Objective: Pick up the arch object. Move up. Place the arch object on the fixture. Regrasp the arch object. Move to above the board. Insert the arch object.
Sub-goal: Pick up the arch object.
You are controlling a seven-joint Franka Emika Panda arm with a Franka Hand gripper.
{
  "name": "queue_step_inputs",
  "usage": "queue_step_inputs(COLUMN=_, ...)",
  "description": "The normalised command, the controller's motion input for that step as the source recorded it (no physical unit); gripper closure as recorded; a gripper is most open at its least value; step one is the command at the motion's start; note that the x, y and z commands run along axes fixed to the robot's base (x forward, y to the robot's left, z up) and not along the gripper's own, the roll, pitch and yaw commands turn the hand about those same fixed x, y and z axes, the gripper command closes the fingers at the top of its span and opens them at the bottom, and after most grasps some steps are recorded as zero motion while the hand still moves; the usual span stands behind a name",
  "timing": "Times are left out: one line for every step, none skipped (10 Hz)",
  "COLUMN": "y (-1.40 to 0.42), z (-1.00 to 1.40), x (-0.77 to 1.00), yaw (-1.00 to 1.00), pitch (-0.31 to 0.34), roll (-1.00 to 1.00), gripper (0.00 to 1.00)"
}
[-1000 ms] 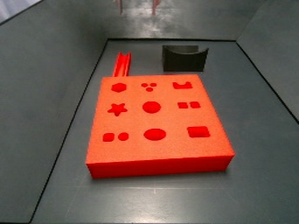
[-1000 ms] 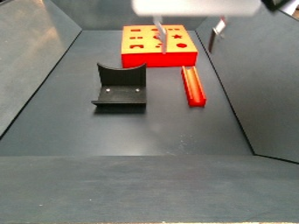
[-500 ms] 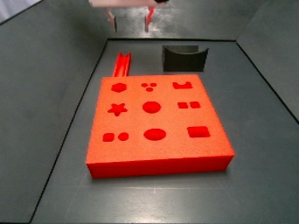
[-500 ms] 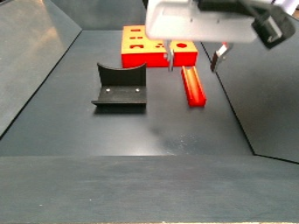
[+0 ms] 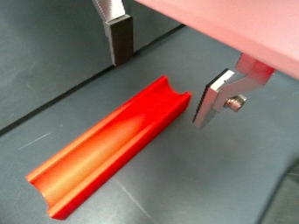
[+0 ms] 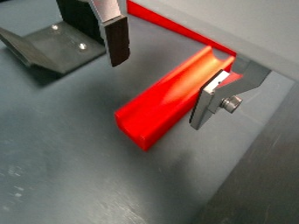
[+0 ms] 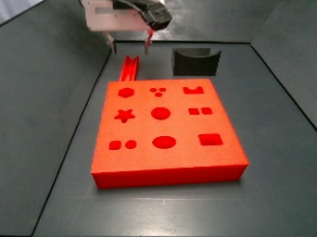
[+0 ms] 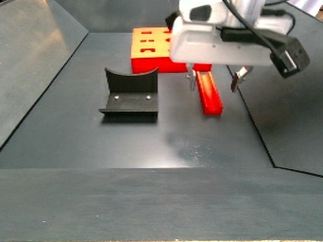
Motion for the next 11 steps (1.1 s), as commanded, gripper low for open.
queue_step_inputs(y=0.0, z=-0.66, x=0.11, yaw=0.0, pitch=-0.117, roll=0.0, gripper=0.0)
queue_step_inputs(y=0.0, z=-0.59, x=0.13, yaw=0.0, pitch=-0.103, roll=0.0, gripper=0.0)
queue_step_inputs(y=0.0, z=-0.49, x=0.06, yaw=0.0, pitch=-0.097, roll=0.0, gripper=0.0)
queue_step_inputs(y=0.0, z=-0.41, x=0.04, yaw=0.0, pitch=-0.06, roll=0.0, gripper=0.0)
queue_step_inputs(y=0.0, z=-0.25, x=0.0, yaw=0.0, pitch=-0.074, roll=0.0, gripper=0.0)
queue_step_inputs(y=0.01, z=-0.01, x=-0.03, yaw=0.0, pitch=-0.081, roll=-0.04, gripper=0.0)
queue_step_inputs(y=0.0, z=0.0, x=0.0, yaw=0.0, pitch=0.0, roll=0.0, gripper=0.0)
queue_step_inputs(y=0.0, z=0.0, x=0.0, yaw=0.0, pitch=0.0, roll=0.0, gripper=1.0)
queue_step_inputs(y=0.0, z=0.0, x=0.0, yaw=0.0, pitch=0.0, roll=0.0, gripper=1.0)
queue_step_inputs(y=0.0, z=0.0, x=0.0, yaw=0.0, pitch=0.0, roll=0.0, gripper=1.0)
queue_step_inputs(y=0.0, z=0.0, x=0.0, yaw=0.0, pitch=0.0, roll=0.0, gripper=1.0)
